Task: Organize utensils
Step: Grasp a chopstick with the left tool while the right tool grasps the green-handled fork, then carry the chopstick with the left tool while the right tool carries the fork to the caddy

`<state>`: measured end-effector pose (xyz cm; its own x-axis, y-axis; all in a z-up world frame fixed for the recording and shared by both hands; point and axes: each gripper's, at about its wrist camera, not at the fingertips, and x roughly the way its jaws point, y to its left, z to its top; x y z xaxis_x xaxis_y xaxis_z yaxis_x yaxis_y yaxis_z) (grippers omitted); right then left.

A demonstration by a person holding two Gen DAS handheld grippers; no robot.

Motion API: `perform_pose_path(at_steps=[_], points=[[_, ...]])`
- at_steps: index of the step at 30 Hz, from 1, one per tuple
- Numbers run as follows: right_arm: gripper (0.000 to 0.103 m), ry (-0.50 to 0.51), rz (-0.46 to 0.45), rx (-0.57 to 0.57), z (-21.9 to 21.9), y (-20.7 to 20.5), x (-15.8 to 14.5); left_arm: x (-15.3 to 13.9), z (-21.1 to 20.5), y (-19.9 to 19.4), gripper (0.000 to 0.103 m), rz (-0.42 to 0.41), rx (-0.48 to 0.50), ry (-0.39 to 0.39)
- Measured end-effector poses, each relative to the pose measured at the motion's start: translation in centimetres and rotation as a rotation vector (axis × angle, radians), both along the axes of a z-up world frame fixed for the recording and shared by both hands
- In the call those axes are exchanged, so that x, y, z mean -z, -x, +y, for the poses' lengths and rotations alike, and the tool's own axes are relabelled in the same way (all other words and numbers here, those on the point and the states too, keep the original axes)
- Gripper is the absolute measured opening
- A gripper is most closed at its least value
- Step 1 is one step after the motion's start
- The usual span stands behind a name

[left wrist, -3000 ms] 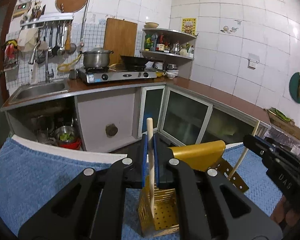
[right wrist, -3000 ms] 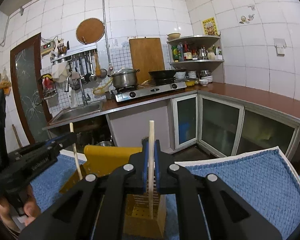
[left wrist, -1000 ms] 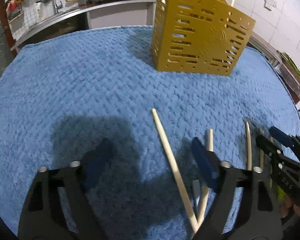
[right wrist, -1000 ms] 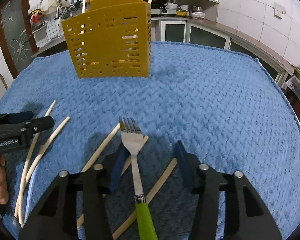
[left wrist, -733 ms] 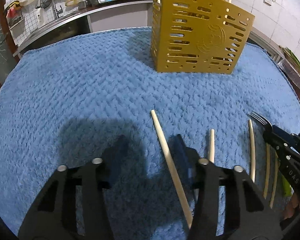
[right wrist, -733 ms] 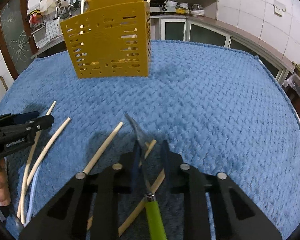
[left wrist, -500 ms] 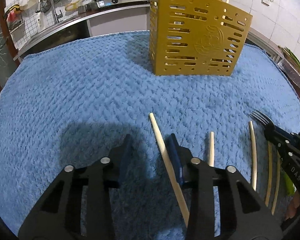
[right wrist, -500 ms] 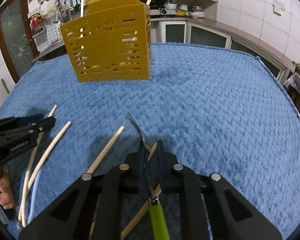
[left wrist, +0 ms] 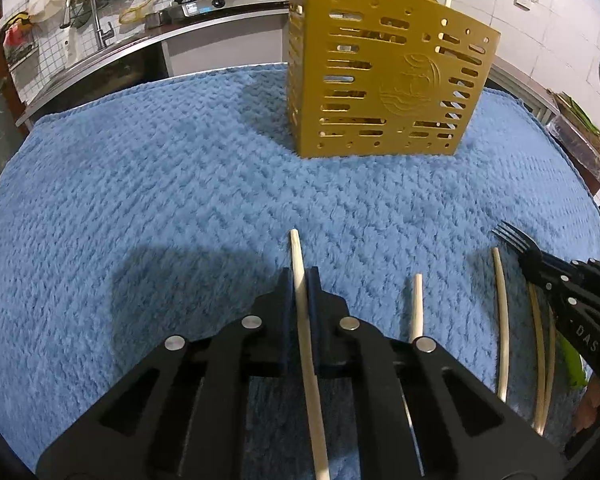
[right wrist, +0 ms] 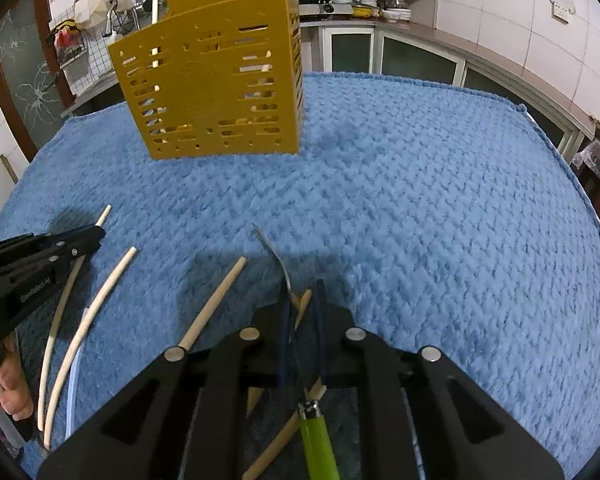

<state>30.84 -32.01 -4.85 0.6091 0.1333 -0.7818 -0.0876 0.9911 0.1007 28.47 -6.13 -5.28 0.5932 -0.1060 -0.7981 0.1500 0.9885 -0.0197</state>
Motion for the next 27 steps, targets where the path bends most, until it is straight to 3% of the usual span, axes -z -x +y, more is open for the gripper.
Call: perform_pose_path(at_steps=[8, 17, 22, 27], points=[[0.009, -0.045, -0.028, 0.013, -0.8, 0.7, -1.1, -0.7, 0.4, 0.2, 0.005, -0.02, 0.001, 0.043], [0.005, -0.17, -0.044, 0.025, -2.9, 1.1, -2.7, -4.0, 1.3, 1.3, 0.004, -0.11, 0.048, 0.143], [0.003, -0.184, -0.076, 0.028, -3.4, 1.0, -3.8, -5.3, 2.0, 1.1, 0.004, -0.129, 0.055, 0.179], [0.004, -0.116, -0.036, -0.018, -2.5, -0.1, -3.6, -5.6, 1.9, 0.8, 0.004, -0.126, 0.069, 0.177]])
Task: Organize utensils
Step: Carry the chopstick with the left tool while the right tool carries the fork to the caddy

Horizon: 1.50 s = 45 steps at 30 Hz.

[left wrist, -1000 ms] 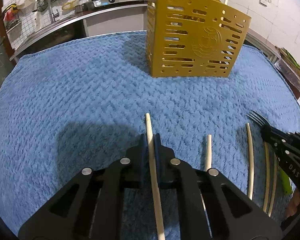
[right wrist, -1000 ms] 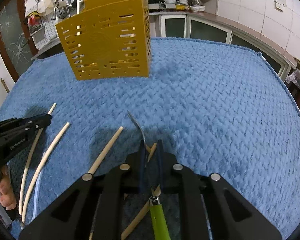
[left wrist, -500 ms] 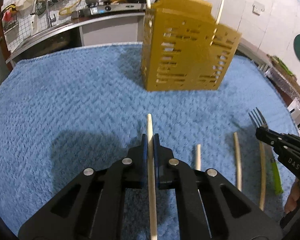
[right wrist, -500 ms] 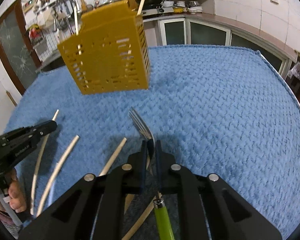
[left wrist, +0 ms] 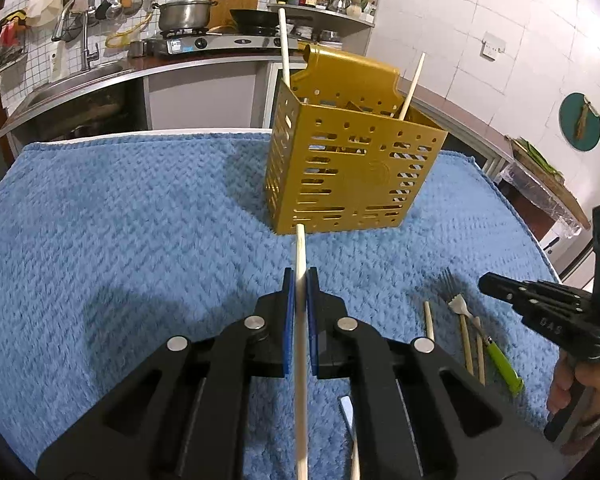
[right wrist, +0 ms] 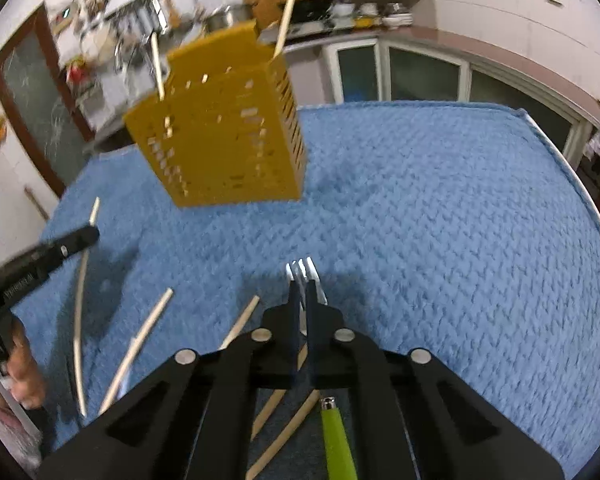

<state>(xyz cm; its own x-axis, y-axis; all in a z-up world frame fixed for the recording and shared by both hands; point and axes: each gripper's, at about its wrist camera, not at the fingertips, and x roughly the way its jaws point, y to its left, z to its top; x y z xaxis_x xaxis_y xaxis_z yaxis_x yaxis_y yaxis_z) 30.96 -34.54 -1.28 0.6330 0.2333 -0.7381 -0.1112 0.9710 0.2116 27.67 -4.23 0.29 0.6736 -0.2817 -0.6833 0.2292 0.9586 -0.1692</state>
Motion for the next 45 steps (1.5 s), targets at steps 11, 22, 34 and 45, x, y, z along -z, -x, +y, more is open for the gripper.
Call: perform_pose_path(at_steps=[11, 22, 34, 45], points=[[0.049, 0.103, 0.02, -0.004, 0.9, -0.2, 3.2, 2.5, 0.0, -0.2, 0.004, 0.036, -0.019, -0.02], [0.041, 0.152, 0.034, -0.008, 1.6, -0.8, 3.6, 3.7, -0.5, -0.5, 0.004, 0.053, -0.016, -0.037], [0.013, 0.161, 0.061, -0.038, 1.5, 0.7, 3.2, 3.7, -0.8, -0.2, 0.004, 0.051, -0.004, -0.039], [0.002, 0.071, 0.145, -0.028, 0.1, -1.8, 2.4, 3.2, -0.7, -0.4, 0.004, 0.054, 0.006, -0.026]])
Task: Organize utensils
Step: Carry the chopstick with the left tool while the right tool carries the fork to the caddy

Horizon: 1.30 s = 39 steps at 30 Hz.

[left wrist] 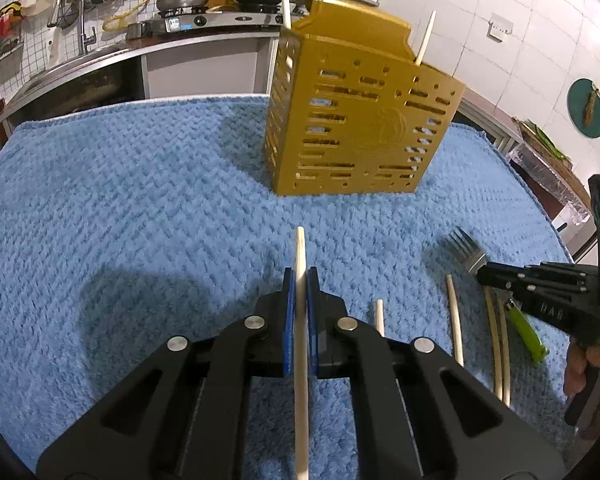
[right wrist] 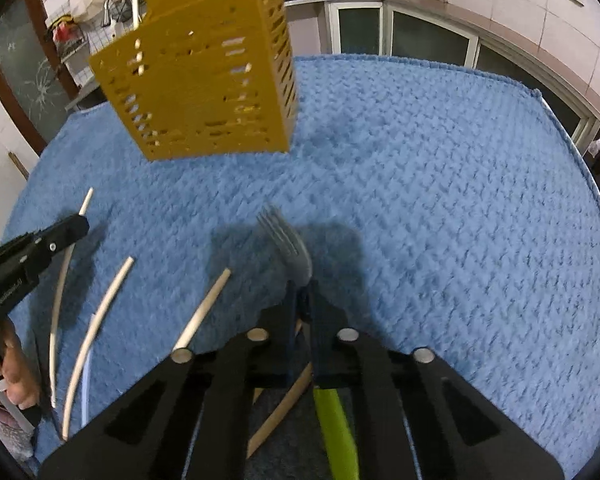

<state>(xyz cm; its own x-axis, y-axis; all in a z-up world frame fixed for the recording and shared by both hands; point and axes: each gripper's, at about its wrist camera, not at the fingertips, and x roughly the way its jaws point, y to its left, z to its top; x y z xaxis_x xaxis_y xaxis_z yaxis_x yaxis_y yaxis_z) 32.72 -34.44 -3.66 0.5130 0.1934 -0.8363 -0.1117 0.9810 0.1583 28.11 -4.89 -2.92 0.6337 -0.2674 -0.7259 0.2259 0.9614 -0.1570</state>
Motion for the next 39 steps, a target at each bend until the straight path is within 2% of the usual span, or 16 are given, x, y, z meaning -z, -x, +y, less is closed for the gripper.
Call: perform_pose_path(at_steps=[12, 21, 30, 35, 39], points=[[0.002, -0.025, -0.008, 0.019, -0.6, 0.5, 0.3, -0.6, 0.2, -0.4, 0.004, -0.003, 0.0, 0.027], [0.002, -0.224, -0.202, 0.094, -2.4, 1.8, -3.6, -3.8, 1.3, 0.2, 0.004, -0.075, -0.011, 0.096], [0.002, -0.275, -0.395, 0.14, -2.5, 3.2, -7.5, -7.8, 1.8, 1.0, 0.004, -0.201, 0.013, 0.165], [0.002, -0.294, -0.456, 0.148, -2.6, 2.9, -9.7, -9.5, 1.9, 0.8, 0.004, -0.276, 0.033, 0.212], [0.002, -0.294, -0.505, 0.147, -2.1, 2.4, -11.5, -10.6, 1.8, 0.0, 0.004, -0.301, 0.045, 0.228]])
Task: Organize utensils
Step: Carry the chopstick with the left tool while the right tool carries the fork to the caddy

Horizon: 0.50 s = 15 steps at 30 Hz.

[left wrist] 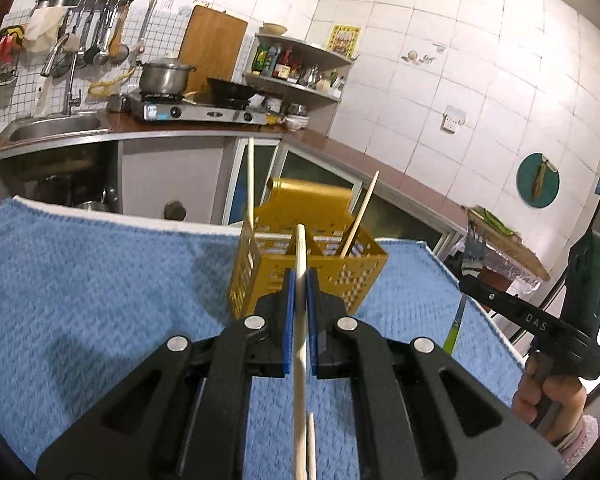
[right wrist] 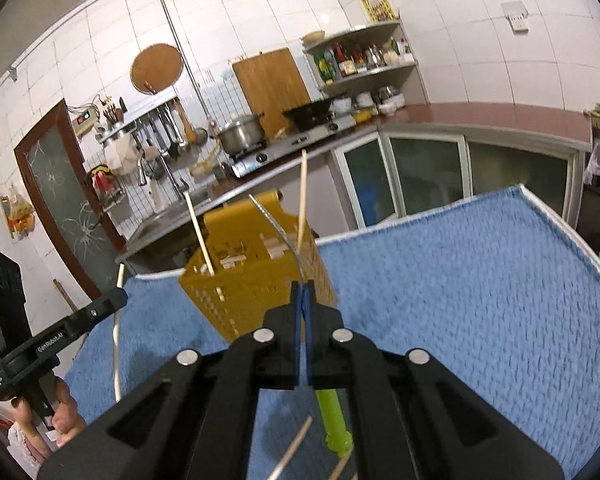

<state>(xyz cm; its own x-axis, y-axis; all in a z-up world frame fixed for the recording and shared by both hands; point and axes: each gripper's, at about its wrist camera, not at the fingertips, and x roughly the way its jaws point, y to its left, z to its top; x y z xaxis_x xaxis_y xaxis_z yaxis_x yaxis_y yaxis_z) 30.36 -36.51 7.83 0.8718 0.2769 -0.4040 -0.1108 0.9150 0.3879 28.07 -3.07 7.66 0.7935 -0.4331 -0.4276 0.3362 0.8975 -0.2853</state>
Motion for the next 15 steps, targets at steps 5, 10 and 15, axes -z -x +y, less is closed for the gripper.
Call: perform_pose_path(at_steps=[5, 10, 15], points=[[0.002, -0.018, -0.061, 0.002, 0.5, -1.4, -2.6, -2.2, -0.1, -1.6, 0.004, -0.048, -0.001, 0.0], [0.002, -0.02, -0.142, 0.024, 1.1, -3.2, -5.3, -6.1, -0.5, -3.6, 0.004, -0.185, -0.027, 0.042], [0.002, -0.019, -0.224, 0.024, 2.1, -5.3, -7.6, -9.2, -2.3, -6.0, 0.004, -0.325, -0.044, 0.036]])
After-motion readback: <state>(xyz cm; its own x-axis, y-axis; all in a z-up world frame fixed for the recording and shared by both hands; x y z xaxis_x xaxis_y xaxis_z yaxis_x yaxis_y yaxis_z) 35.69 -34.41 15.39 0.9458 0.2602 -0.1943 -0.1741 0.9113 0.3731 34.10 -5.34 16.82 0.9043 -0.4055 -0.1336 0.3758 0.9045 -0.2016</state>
